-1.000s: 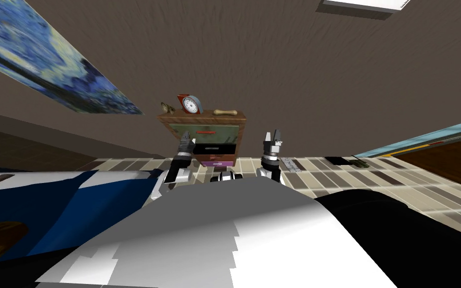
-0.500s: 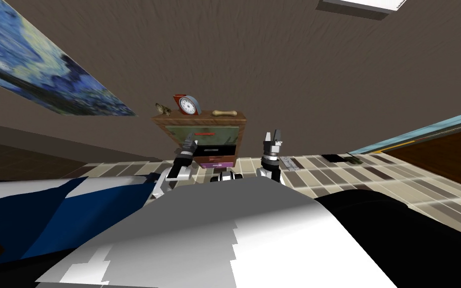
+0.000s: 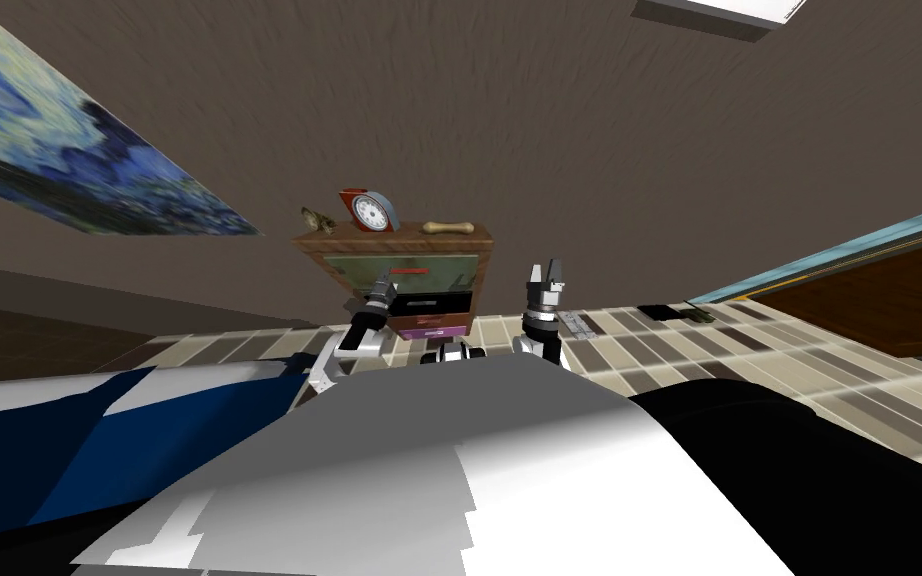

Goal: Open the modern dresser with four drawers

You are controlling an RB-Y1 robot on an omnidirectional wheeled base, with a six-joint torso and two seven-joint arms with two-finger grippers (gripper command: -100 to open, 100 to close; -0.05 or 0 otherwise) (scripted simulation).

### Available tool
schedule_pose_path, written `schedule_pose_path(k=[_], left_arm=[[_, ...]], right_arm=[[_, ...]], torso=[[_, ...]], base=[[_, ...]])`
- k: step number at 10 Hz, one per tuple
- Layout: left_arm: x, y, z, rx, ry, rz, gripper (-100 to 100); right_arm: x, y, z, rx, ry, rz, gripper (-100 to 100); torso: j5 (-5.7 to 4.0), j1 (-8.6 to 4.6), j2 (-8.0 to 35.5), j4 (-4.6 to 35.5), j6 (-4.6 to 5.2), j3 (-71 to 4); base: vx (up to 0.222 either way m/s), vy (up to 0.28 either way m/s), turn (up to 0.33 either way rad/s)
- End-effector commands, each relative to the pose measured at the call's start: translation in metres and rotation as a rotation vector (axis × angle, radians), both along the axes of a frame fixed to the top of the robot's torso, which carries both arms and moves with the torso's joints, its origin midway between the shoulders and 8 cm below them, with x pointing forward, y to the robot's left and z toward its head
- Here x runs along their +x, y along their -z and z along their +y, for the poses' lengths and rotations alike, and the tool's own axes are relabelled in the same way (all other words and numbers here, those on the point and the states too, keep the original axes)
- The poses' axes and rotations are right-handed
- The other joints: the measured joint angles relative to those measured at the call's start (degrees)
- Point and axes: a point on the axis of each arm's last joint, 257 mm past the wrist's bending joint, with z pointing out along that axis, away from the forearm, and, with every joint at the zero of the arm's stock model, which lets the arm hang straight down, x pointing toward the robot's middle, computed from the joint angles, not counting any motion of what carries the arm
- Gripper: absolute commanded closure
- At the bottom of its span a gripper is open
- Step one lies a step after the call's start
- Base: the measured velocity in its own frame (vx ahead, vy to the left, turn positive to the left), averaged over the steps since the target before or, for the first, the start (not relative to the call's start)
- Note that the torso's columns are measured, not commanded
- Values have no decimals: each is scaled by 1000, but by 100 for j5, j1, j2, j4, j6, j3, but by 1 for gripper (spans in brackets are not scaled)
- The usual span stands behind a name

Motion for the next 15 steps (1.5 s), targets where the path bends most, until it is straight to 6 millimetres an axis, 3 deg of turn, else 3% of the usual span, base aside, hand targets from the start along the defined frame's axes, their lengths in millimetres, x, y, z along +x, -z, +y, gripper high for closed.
schedule_pose_path(k=[1, 2, 3, 8, 9, 15], left_arm=[[-2, -6, 1, 0, -4, 4, -100], [-1, -3, 0, 1, -2, 2, -100], [-1, -3, 0, 0, -3, 3, 100], [-9, -9, -5, 0, 10, -2, 100], [-9, -10, -3, 3, 5, 9, -100], [-11, -15, -1, 7, -1, 17, -100]], right_arm=[[0, 0, 0, 0, 0, 0, 0], [0, 0, 0, 0, 0, 0, 0], [0, 0, 0, 0, 0, 0, 0], [0, 0, 0, 0, 0, 0, 0], [0, 0, 0, 0, 0, 0, 0], [0, 0, 0, 0, 0, 0, 0]], torso=[[-1, -3, 5, 1, -2, 3], [-2, -4, -20, -4, -1, -10], [-1, -3, -7, -4, -1, -6], [-1, -4, 3, 1, 0, 3], [-1, -2, -37, -9, 0, -21], [-1, -3, 22, 9, 0, 16]], base=[[97, 8, -22], [62, 6, -6], [9, 1, 2], [-164, 1, 30], [67, -10, -45], [143, -13, -18]])
